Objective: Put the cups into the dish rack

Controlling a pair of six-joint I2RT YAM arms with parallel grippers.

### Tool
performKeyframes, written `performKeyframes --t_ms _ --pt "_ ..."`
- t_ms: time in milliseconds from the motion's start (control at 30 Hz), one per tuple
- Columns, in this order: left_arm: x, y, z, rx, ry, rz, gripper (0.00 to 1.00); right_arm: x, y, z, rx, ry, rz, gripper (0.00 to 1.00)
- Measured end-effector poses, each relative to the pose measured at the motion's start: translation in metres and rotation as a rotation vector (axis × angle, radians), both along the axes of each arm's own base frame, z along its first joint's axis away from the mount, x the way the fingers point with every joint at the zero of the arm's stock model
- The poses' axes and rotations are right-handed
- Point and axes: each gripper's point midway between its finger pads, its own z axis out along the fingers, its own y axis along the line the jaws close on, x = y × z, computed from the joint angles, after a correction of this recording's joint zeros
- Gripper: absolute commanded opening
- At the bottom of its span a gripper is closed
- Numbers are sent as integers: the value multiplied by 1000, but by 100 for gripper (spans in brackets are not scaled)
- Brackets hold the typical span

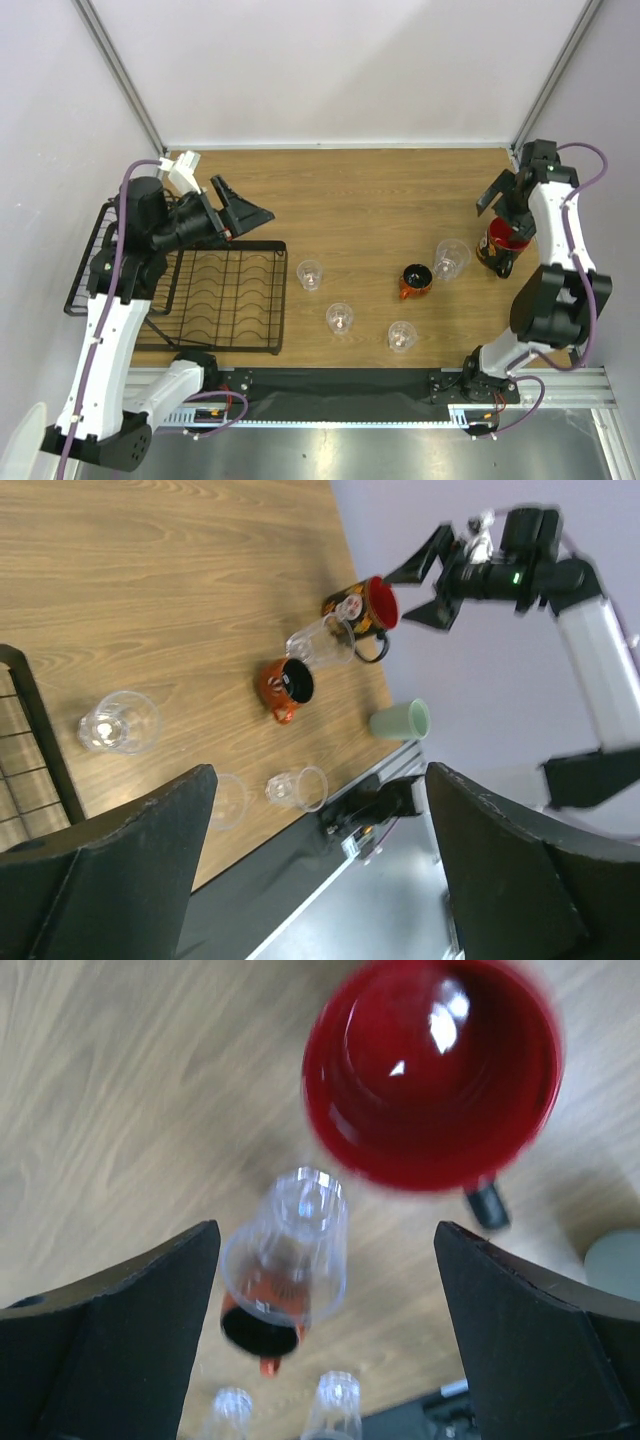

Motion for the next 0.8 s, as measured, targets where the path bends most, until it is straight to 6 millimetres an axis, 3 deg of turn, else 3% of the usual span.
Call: performKeyframes --t_ms 167,333,633,733,800 --pt "5 0 -1 60 -13 -40 88 28 -23 -15 -1 19 -24 89" --pt "13 4 9 122 -70 -40 76 50 -30 -43 -5 68 -17 84" --pt "23 12 8 185 -71 -10 60 53 -33 -86 -43 184 -28 74" --pt "25 13 6 195 -64 -4 63 54 -32 -92 -51 196 -26 61" --pt "25 14 5 200 -60 1 77 56 -30 -94 -58 191 -26 54"
